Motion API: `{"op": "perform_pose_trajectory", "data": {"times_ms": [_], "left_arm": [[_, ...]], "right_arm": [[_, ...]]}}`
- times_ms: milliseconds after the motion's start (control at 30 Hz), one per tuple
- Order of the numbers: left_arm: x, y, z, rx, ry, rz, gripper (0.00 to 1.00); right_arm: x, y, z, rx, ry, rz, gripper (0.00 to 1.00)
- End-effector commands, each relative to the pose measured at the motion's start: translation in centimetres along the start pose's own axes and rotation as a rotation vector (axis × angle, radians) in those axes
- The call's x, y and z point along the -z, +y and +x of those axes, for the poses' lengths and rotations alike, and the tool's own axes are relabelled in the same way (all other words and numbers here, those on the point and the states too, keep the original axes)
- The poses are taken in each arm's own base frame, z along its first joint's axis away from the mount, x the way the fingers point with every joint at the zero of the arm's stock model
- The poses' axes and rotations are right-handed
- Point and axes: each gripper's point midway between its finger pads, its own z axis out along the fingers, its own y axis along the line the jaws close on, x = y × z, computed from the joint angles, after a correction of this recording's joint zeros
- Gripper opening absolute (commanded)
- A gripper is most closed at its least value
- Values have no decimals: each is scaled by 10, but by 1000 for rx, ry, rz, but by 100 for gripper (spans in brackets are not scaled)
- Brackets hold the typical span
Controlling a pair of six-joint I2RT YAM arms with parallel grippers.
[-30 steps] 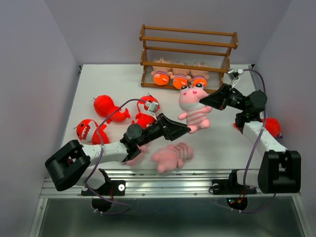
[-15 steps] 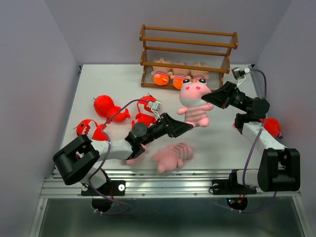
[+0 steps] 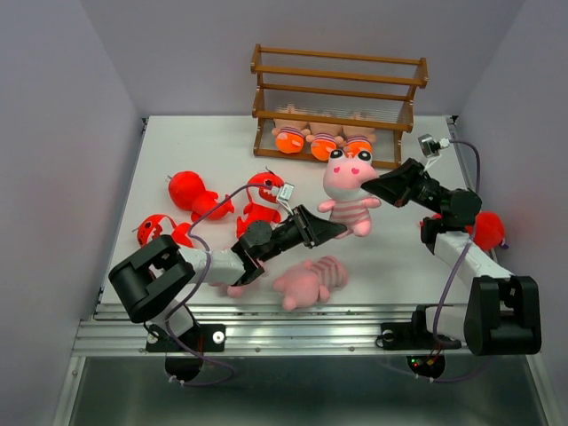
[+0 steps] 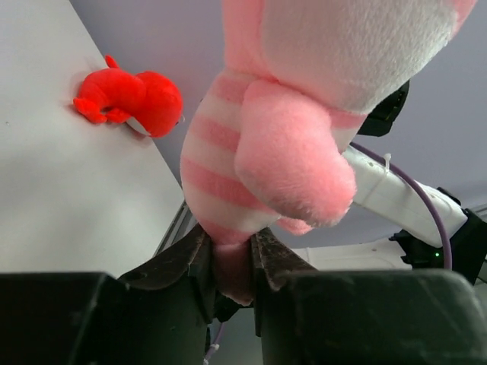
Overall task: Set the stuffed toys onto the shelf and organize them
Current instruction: Pass the stuffed toy from the right arm to the left
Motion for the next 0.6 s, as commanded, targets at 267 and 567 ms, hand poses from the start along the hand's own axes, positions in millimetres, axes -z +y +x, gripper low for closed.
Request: {"op": "perform_pose_trajectory", "data": {"times_ms": [267,567], "left_arm": [[18,-81,-59,-178,-200,232,0],[36,-64,-105,-451,-202,6,0]], "right_arm": [[5,8,8,172,40,-15,14],[7,-12,15,213,133,52,50]]}}
